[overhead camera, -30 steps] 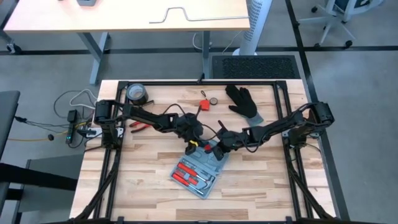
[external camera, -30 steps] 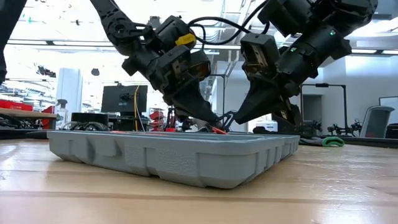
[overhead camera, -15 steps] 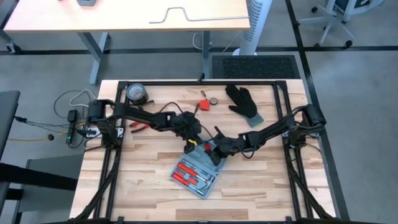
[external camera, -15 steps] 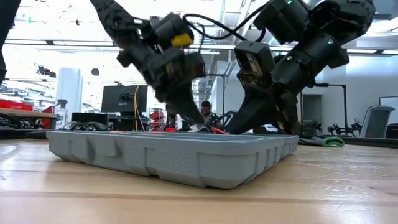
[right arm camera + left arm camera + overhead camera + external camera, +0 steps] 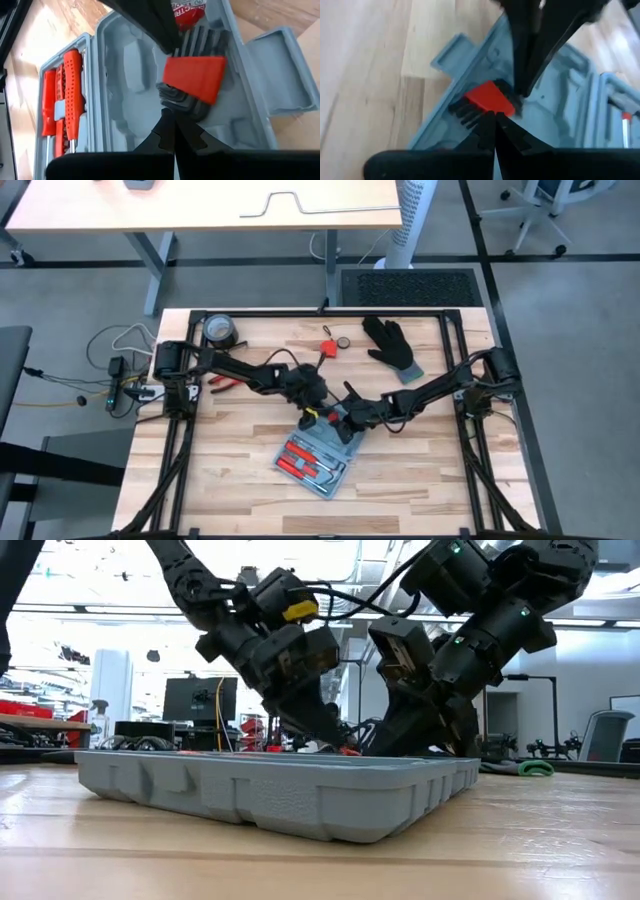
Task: Prefit tool cases
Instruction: Put the orange hex key set into the gray tool case
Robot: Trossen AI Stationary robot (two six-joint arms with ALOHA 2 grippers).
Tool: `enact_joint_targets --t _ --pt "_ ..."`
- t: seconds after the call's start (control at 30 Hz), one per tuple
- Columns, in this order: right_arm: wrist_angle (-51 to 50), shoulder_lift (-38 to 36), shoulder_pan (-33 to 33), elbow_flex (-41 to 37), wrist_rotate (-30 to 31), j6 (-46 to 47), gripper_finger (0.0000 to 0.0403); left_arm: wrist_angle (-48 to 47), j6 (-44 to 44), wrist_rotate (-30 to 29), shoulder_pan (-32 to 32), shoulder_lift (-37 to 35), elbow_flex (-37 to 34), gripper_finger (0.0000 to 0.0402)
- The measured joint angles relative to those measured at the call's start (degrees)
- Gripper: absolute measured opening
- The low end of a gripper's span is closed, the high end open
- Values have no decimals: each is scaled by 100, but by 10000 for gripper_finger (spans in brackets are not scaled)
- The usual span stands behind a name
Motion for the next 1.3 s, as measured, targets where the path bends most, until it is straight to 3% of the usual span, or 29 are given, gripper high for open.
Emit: enact_joint_targets --t 0.23,0.7,1.3 --pt "-122 -4 -124 9 19 38 1 -400 -8 27 -28 45 9 0" --pt "-427 -348 -61 -22 188 -133 1 -220 -99 25 -55 33 -1 0" --pt "-49 -348 -235 -13 127 -247 1 -216 3 23 -192 202 304 0"
